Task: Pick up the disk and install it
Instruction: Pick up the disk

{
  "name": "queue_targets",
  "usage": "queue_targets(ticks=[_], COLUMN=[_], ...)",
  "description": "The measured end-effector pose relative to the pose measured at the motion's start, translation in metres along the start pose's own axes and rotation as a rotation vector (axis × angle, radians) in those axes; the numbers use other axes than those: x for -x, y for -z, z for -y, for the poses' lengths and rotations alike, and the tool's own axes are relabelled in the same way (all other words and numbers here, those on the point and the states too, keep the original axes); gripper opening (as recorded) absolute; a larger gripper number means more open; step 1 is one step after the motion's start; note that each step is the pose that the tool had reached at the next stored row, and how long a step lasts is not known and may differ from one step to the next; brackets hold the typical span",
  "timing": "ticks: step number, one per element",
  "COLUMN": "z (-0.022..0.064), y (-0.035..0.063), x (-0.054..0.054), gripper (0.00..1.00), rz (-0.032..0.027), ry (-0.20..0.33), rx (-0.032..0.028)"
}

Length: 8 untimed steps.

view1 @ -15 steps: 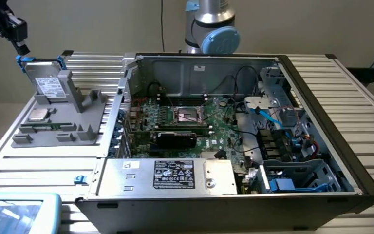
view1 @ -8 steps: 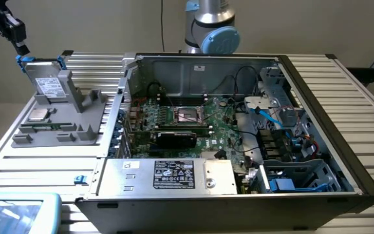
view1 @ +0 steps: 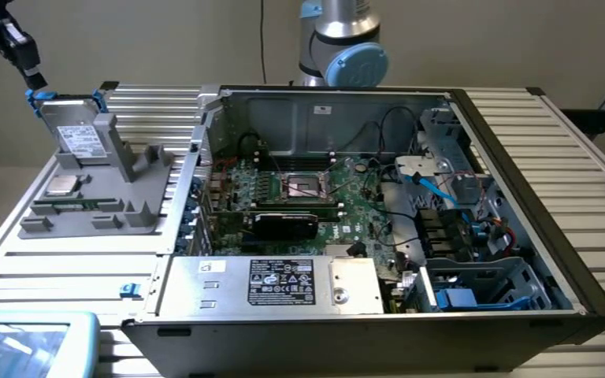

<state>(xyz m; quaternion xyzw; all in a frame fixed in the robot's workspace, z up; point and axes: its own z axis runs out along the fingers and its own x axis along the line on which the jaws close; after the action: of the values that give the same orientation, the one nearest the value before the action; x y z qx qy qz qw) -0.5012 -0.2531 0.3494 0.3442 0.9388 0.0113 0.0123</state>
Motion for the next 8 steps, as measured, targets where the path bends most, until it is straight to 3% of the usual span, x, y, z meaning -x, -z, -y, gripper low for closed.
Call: queue_targets(ticks=[8], z=[-0.0001], y=[-0.0001], x=[0.0], gripper=[0.11], rz=[-0.0003], ry=[-0.11], rx=[-0.0048])
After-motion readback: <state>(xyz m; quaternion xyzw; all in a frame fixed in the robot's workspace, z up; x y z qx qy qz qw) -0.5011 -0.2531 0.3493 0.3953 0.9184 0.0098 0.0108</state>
